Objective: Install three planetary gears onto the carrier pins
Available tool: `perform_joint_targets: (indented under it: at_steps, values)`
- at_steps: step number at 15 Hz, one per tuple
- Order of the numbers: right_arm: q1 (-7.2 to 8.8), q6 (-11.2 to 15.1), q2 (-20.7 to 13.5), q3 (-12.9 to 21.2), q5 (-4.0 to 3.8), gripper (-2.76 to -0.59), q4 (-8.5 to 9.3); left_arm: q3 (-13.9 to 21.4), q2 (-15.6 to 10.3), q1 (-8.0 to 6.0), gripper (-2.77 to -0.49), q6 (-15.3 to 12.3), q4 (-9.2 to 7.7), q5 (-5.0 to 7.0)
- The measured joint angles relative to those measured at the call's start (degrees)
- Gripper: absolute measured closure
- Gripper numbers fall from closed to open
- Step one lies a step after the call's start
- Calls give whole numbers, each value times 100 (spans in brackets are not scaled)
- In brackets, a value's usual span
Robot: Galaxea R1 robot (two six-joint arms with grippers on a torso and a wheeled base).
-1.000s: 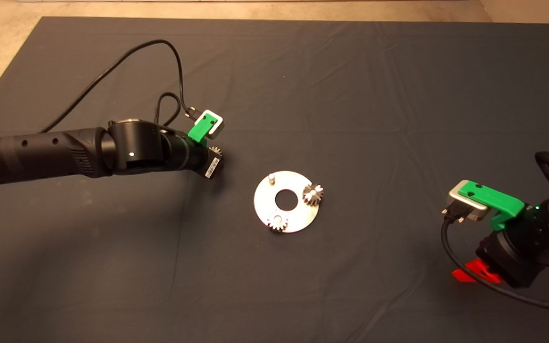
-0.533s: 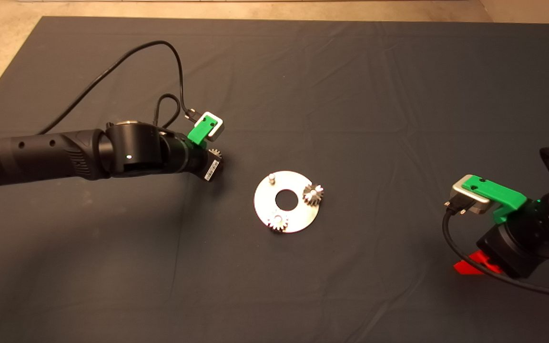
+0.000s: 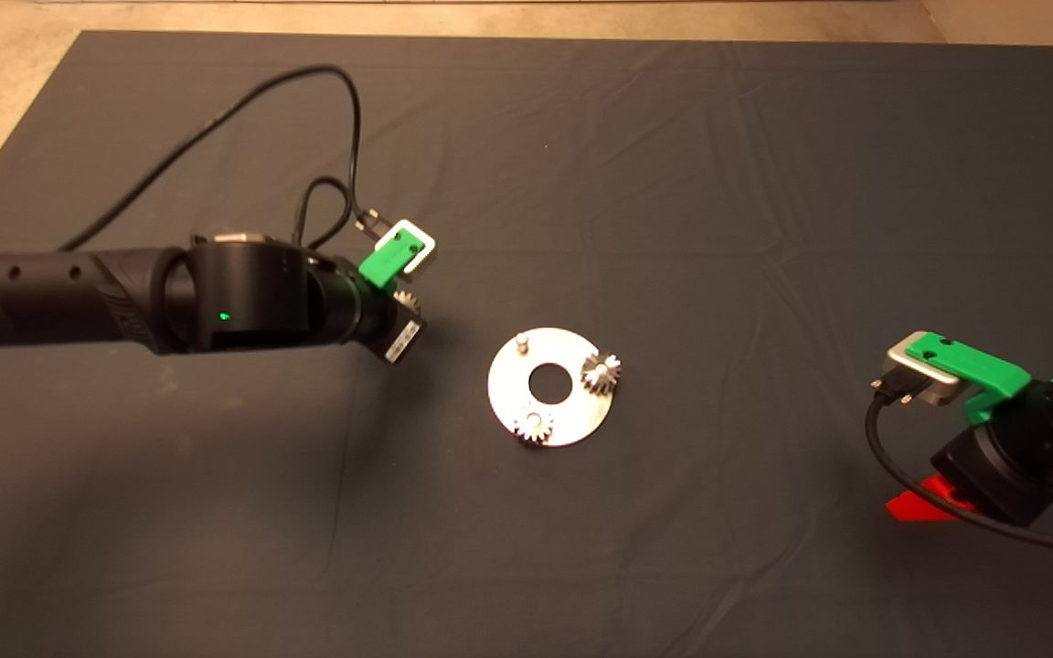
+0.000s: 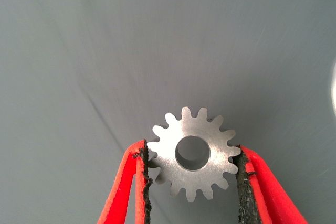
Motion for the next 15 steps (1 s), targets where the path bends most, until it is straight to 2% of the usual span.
perform_joint_targets:
  at_steps: [1,2,3,4,5,6,9,10,13,15]
  values:
    - [-1,-22,-46,0,-5,-202,0,122,63,-103,-77,-17,-43,45]
    - [-2,-63,-90,0,-7,-202,0,231,150,-134,-77,-72,-177,121]
    - [-2,-68,-101,0,-11,-202,0,308,245,-151,-77,-169,-340,250]
    - [-2,-118,-118,0,0,-202,0,380,390,-181,-77,-328,-405,475]
    - [4,-127,-123,0,4,-202,0,455,512,-227,-77,-470,-429,624]
    - [3,-134,-124,0,1,-202,0,511,645,-277,-77,-568,-435,684]
    - [4,-170,-247,2,-3,-202,0,628,1020,-321,-76,-887,-449,656]
    - [2,-173,-283,9,-7,-202,0,653,1037,-321,-76,-953,-451,631]
    - [4,-190,-295,30,1,-202,0,629,1012,-297,-76,-1033,-449,692]
    - [13,-192,-321,52,4,-202,1,600,1015,-190,-76,-1034,-440,706]
